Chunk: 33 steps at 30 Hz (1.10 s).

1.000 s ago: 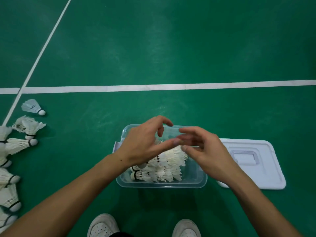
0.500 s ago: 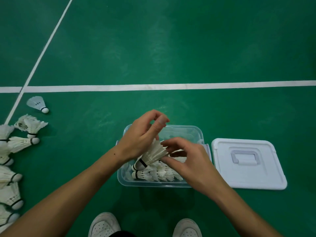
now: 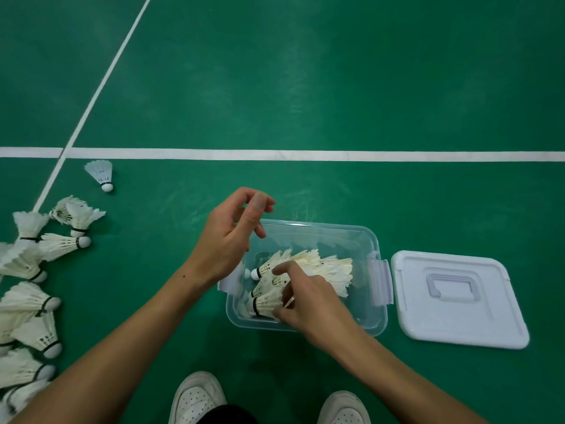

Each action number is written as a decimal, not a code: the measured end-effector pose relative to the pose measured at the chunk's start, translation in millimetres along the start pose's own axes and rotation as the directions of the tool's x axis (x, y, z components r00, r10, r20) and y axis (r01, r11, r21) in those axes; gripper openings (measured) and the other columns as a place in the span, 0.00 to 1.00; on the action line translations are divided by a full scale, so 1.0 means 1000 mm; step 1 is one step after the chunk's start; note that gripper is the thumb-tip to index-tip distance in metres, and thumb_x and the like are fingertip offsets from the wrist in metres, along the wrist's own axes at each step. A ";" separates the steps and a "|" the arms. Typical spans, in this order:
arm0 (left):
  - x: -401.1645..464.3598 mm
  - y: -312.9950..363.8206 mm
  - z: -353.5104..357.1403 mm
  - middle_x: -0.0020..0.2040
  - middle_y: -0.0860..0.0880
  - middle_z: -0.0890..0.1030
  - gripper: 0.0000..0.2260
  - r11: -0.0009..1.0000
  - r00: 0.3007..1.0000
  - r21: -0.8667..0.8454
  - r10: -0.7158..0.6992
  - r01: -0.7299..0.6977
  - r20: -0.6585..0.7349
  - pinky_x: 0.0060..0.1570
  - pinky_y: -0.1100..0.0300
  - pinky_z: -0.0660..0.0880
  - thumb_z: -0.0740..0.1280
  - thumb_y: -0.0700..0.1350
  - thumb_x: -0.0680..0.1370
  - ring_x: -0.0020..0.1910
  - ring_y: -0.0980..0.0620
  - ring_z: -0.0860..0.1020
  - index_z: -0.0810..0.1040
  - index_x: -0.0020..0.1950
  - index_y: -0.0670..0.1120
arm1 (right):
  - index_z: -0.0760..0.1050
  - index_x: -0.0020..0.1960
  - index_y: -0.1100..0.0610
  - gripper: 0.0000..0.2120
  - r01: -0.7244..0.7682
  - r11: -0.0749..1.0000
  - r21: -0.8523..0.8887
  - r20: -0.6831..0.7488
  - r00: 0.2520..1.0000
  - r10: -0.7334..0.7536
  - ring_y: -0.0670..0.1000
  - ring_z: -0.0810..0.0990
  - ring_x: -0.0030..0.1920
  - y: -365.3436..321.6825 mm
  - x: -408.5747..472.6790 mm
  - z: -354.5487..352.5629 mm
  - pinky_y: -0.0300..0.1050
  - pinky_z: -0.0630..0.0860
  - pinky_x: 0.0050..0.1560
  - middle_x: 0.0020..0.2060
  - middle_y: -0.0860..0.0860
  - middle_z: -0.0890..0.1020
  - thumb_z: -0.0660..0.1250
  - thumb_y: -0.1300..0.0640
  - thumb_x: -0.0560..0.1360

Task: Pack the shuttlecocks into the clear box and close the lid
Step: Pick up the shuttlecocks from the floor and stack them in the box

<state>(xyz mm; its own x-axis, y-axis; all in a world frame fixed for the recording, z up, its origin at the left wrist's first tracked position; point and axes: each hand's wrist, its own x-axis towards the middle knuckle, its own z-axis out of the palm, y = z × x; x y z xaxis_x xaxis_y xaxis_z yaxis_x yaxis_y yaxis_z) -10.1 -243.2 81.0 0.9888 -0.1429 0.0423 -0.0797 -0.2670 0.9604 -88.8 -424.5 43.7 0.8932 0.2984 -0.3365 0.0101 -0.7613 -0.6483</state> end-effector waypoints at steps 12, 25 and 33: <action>-0.016 -0.017 -0.021 0.53 0.53 0.84 0.17 0.992 1.000 0.125 -0.019 0.020 -0.011 0.36 0.48 0.80 0.62 0.62 0.83 0.42 0.49 0.83 0.80 0.57 0.50 | 0.61 0.78 0.50 0.38 -0.123 0.992 0.033 0.293 0.950 0.108 0.50 0.82 0.48 0.010 0.030 0.001 0.45 0.77 0.48 0.47 0.47 0.84 0.78 0.54 0.75; -0.046 -0.026 -0.046 0.59 0.59 0.81 0.19 0.933 1.000 0.360 0.015 -0.009 -0.012 0.50 0.51 0.81 0.69 0.64 0.77 0.54 0.56 0.81 0.79 0.62 0.54 | 0.69 0.73 0.45 0.33 0.020 0.986 0.165 -0.175 0.984 0.009 0.38 0.84 0.48 0.007 0.016 -0.053 0.49 0.85 0.56 0.48 0.40 0.86 0.74 0.36 0.73; -0.063 -0.042 -0.118 0.60 0.60 0.80 0.23 0.900 0.994 0.432 -0.002 0.048 -0.107 0.54 0.51 0.80 0.70 0.65 0.76 0.56 0.58 0.80 0.77 0.66 0.56 | 0.68 0.74 0.48 0.33 0.176 0.984 0.014 -0.211 0.963 -0.169 0.44 0.83 0.53 -0.043 0.060 -0.048 0.53 0.84 0.56 0.53 0.42 0.84 0.70 0.35 0.75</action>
<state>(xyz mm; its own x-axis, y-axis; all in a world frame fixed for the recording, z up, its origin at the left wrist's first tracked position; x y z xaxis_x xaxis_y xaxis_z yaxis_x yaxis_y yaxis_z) -54.0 -110.5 71.0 0.9968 -0.0399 0.0698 -0.0787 -0.6593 0.7477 -14.5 -401.6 84.2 0.9531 0.2943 -0.0700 0.1607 -0.6884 -0.7073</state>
